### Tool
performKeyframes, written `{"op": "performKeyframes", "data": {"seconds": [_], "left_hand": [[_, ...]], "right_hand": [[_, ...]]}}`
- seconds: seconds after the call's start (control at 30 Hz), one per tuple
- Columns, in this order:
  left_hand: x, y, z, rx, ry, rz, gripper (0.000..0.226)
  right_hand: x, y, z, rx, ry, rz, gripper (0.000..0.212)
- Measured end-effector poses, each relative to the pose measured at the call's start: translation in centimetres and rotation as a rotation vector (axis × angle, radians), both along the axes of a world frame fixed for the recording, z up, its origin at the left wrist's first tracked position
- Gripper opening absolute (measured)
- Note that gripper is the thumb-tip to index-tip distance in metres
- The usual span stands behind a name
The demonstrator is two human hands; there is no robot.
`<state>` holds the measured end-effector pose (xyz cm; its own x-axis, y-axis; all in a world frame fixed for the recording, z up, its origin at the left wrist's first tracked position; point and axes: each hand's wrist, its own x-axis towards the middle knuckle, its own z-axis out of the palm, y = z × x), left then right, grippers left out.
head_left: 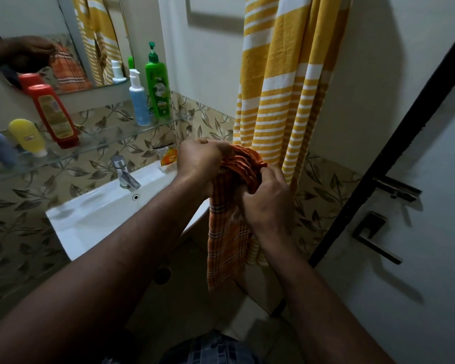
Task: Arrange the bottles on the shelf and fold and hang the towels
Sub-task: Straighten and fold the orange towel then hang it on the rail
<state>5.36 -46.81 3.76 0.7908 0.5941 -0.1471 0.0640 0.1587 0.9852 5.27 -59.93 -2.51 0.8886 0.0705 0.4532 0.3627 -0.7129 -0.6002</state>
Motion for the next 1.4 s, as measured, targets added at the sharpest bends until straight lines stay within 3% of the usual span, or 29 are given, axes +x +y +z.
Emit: {"op": "performKeyframes", "data": {"seconds": [0.13,0.33,0.43,0.6,0.77,1.1,1.27,1.4], "left_hand": [[-0.1,1.1,-0.2,-0.029,0.011,0.021,0.004],[0.0,1.8,-0.7,-0.082,0.01,0.03,0.008],[0.2,2.6,-1.1,0.021,0.042,0.02,0.006],[-0.8,5.3,-1.5,0.217,0.188,-0.209,0.005],[-1.8,7.2,-1.7,0.276,0.332,-0.367,0.006],[-3.7,9.3,-3.5,0.296,0.231,-0.494,0.033],[-3.8,7.7,-4.9,0.611,0.101,-0.528,0.014],[-2.9,7.7,-5.8,1.057,-0.009,-0.682,0.012]], "right_hand": [[1.4,-1.5,-0.4,-0.027,-0.084,-0.015,0.027],[2.7,-2.2,-0.9,-0.136,-0.174,0.156,0.026],[3.0,-2.8,-0.7,-0.173,-0.229,0.264,0.026],[4.4,-4.8,1.0,-0.312,-0.272,0.469,0.024],[4.3,-4.7,0.9,-0.382,-0.265,0.552,0.025],[3.8,-4.4,0.7,-0.384,-0.284,0.564,0.028],[3.7,-4.0,0.3,-0.375,-0.267,0.558,0.028],[3.5,-3.9,0.2,-0.384,-0.265,0.547,0.027]]}}
